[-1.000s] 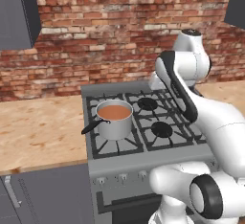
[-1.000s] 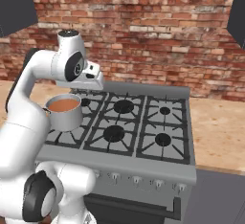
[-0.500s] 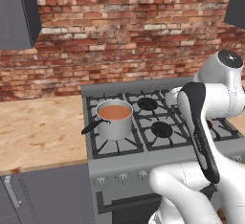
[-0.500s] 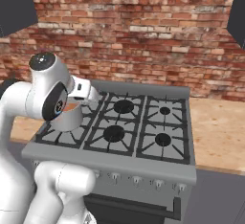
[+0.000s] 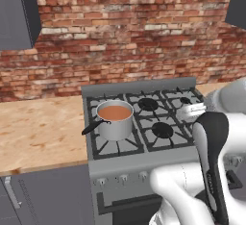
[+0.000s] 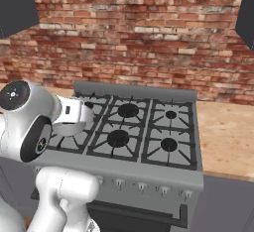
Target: Retrieve the chicken drumstick from the fridge and place it on the saucepan with marinade on the stove.
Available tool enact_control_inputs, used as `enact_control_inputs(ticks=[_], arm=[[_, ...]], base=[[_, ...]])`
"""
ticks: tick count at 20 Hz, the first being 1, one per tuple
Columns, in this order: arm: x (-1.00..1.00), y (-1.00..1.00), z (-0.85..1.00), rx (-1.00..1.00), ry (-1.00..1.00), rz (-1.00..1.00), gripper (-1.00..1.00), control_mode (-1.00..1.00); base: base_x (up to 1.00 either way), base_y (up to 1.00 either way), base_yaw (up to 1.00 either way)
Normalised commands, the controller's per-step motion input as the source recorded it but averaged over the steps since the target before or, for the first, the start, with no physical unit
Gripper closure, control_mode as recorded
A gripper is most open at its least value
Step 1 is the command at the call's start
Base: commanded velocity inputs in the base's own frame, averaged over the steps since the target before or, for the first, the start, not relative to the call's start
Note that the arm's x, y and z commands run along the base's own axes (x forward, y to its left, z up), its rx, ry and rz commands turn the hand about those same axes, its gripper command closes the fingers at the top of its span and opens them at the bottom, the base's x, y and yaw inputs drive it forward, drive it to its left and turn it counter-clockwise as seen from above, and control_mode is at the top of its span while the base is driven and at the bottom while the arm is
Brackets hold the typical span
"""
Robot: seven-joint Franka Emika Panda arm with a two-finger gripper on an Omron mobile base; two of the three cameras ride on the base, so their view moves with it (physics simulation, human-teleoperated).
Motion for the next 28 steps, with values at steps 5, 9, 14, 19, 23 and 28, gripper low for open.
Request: enact_control_inputs(ticks=[5, 9, 14, 19, 23, 28], arm=[[-0.18, 0.00, 0.00, 0.00, -0.06, 0.00, -1.00, 1.00], [0.00, 0.00, 0.00, 0.00, 0.00, 0.00, -1.00, 1.00], [0.00, 0.00, 0.00, 0.00, 0.00, 0.00, -1.00, 1.00], [0.00, 0.00, 0.00, 0.00, 0.00, 0.00, -1.00, 1.00], [0.00, 0.00, 0.00, 0.00, 0.00, 0.00, -1.00, 1.00], [0.00, 0.00, 0.00, 0.00, 0.00, 0.00, -1.00, 1.00]], base=[[-0.28, 0.00, 0.00], [-0.85, -0.08, -0.05], [-0.40, -0.05, -0.20], [-0.01, -0.39, -0.69], [0.00, -0.23, -0.85], [0.01, -0.32, -0.75]])
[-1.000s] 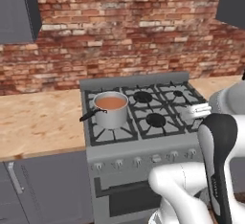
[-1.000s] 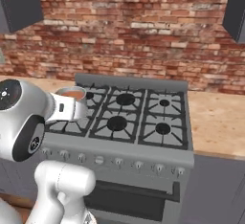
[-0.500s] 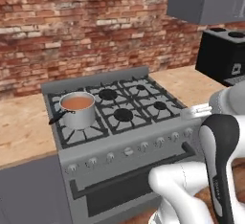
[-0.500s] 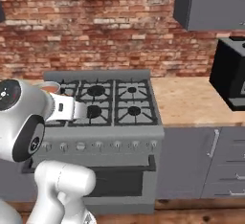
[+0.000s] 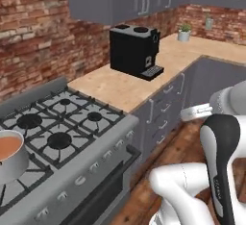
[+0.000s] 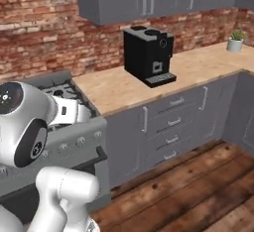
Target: Retrieve the chicken drumstick from the fridge and place it on the saucepan with marinade on the stove.
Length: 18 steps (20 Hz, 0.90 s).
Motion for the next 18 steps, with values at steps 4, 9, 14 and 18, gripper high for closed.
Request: enact_control_inputs(ticks=[4, 9, 14, 18], arm=[[0.00, 0.00, 0.00, 0.00, 0.00, 0.00, -1.00, 1.00], [0.00, 0.00, 0.00, 0.00, 0.00, 0.00, -1.00, 1.00], [0.00, 0.00, 0.00, 0.00, 0.00, 0.00, -1.00, 1.00], [0.00, 0.00, 0.00, 0.00, 0.00, 0.00, -1.00, 1.00]], base=[[0.23, -0.37, -0.66], [0.24, -0.61, -0.53], [0.10, -0.90, -0.51], [0.01, -0.99, -0.51]])
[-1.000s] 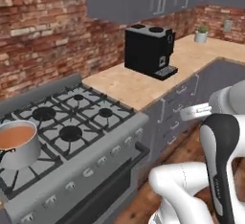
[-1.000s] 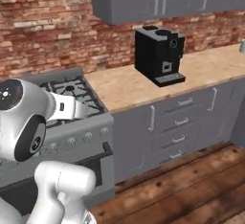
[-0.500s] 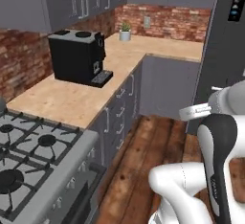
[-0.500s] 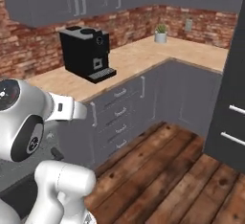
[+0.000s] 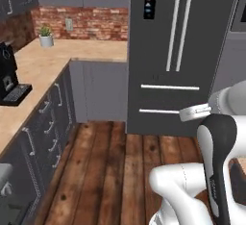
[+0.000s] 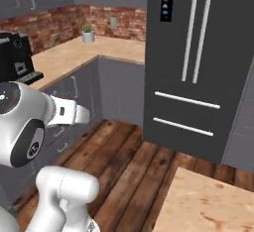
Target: Retrieve the chicken drumstick from the fridge and place it on the saucepan with marinade on the stove.
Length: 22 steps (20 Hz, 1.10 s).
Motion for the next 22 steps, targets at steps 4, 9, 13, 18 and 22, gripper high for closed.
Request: enact_control_inputs(ticks=[4, 9, 13, 18, 22], arm=[[0.00, 0.00, 0.00, 0.00, 0.00, 0.00, -1.00, 1.00], [0.00, 0.00, 0.00, 0.00, 0.00, 0.00, -1.00, 1.00], [0.00, 0.00, 0.00, 0.00, 0.00, 0.00, -1.00, 1.00], [0.00, 0.00, 0.00, 0.00, 0.00, 0.00, -1.00, 1.00], [0.00, 0.00, 0.00, 0.00, 0.00, 0.00, -1.00, 1.00]], base=[[0.00, -0.98, -0.50], [0.39, -0.23, -0.31], [0.71, 0.00, -0.18], [0.59, -0.03, -0.18], [0.62, -0.10, -0.17]])
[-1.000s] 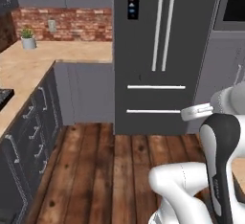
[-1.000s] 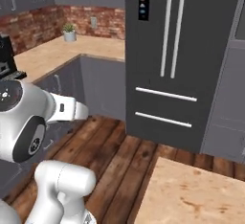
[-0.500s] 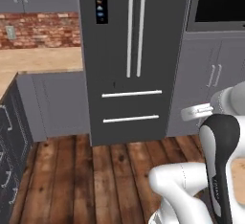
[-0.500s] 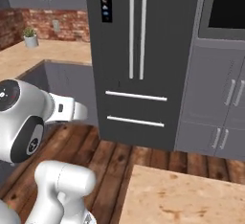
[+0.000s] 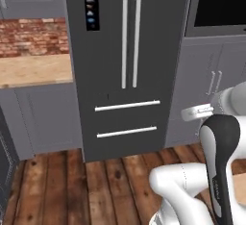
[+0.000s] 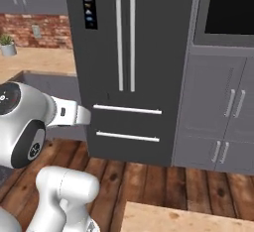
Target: Retrieve the chicken drumstick from the fridge and place it on the saucepan with marinade on the stove.
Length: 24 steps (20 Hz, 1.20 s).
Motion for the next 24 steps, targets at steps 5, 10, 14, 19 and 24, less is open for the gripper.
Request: enact_control_inputs(ticks=[5, 10, 14, 19, 24], arm=[[0.00, 0.00, 0.00, 0.00, 0.00, 0.00, -1.00, 1.00], [0.00, 0.00, 0.00, 0.00, 0.00, 0.00, -1.00, 1.00], [0.00, 0.00, 0.00, 0.00, 0.00, 0.00, -1.00, 1.00], [0.00, 0.00, 0.00, 0.00, 0.00, 0.00, -1.00, 1.00], [0.00, 0.00, 0.00, 0.00, 0.00, 0.00, -1.00, 1.00]], base=[[0.50, -0.25, -0.11], [0.74, -0.31, -0.01], [0.75, -0.26, 0.02], [0.14, -0.18, 0.16], [0.00, -0.11, 0.20]])
